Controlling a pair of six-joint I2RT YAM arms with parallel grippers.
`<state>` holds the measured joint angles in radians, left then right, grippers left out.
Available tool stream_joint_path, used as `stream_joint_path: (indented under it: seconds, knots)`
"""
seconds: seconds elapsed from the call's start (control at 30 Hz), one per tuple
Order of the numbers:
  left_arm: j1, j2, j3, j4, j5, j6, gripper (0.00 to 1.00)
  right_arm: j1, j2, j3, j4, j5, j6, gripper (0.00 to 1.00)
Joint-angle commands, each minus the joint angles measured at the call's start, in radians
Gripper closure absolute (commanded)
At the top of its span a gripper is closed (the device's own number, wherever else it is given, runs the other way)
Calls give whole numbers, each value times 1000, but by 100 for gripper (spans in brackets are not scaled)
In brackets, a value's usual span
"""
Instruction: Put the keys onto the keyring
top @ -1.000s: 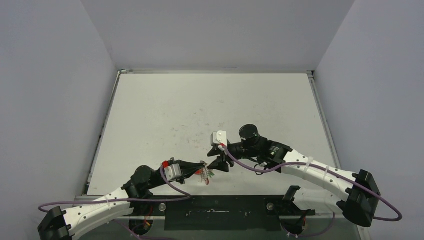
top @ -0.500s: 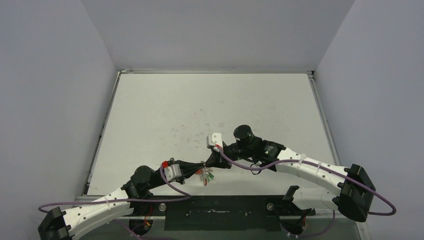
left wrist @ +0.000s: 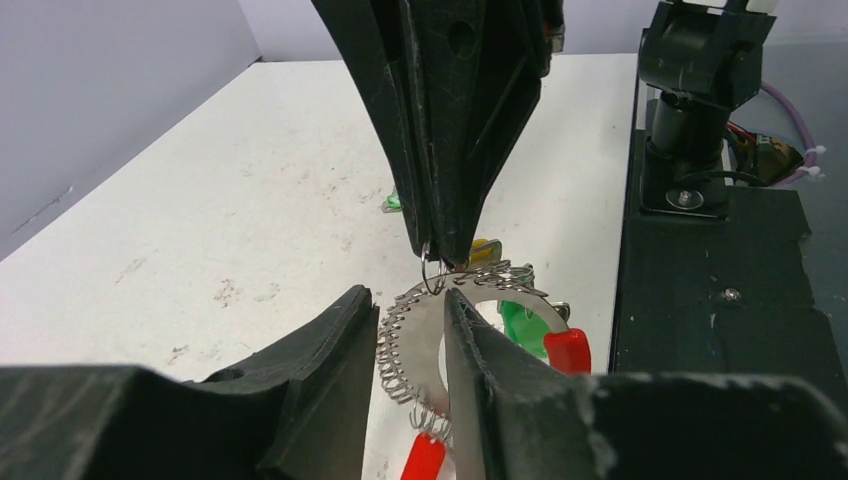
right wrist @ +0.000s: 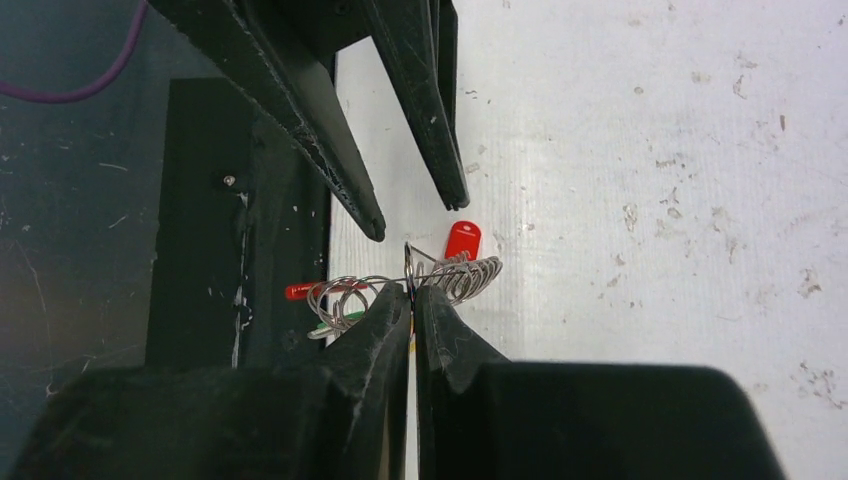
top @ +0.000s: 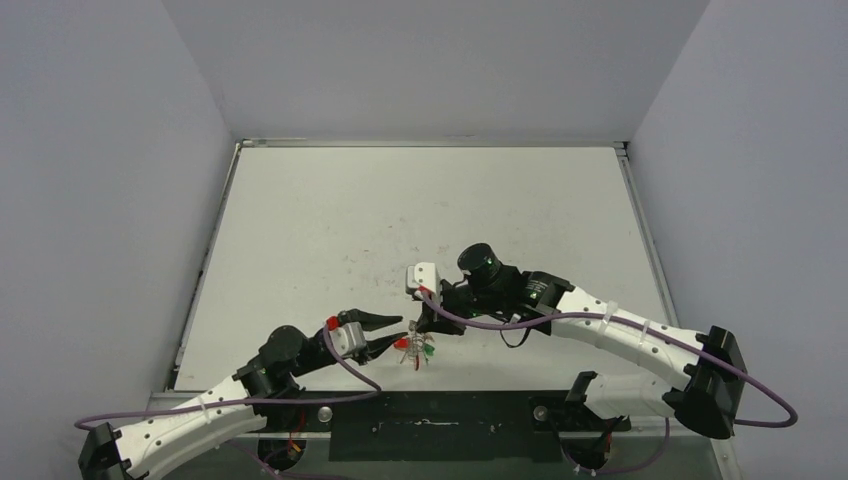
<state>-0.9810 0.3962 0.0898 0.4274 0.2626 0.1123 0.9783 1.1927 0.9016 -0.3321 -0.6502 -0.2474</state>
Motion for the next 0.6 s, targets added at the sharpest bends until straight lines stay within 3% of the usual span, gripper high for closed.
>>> stream_joint_path:
  seconds: [0.0,0.33,0.57]
  knots:
    - [-2,-12,126,-211,-70,41,69,43,53,150,-220,147,-34,100]
    - [-4,79,197,-280,12,68,65,87,204,380,-489,302,30,100]
    - [-3,139,162,-155,43,46,65,105,257,462,-540,290,40,100]
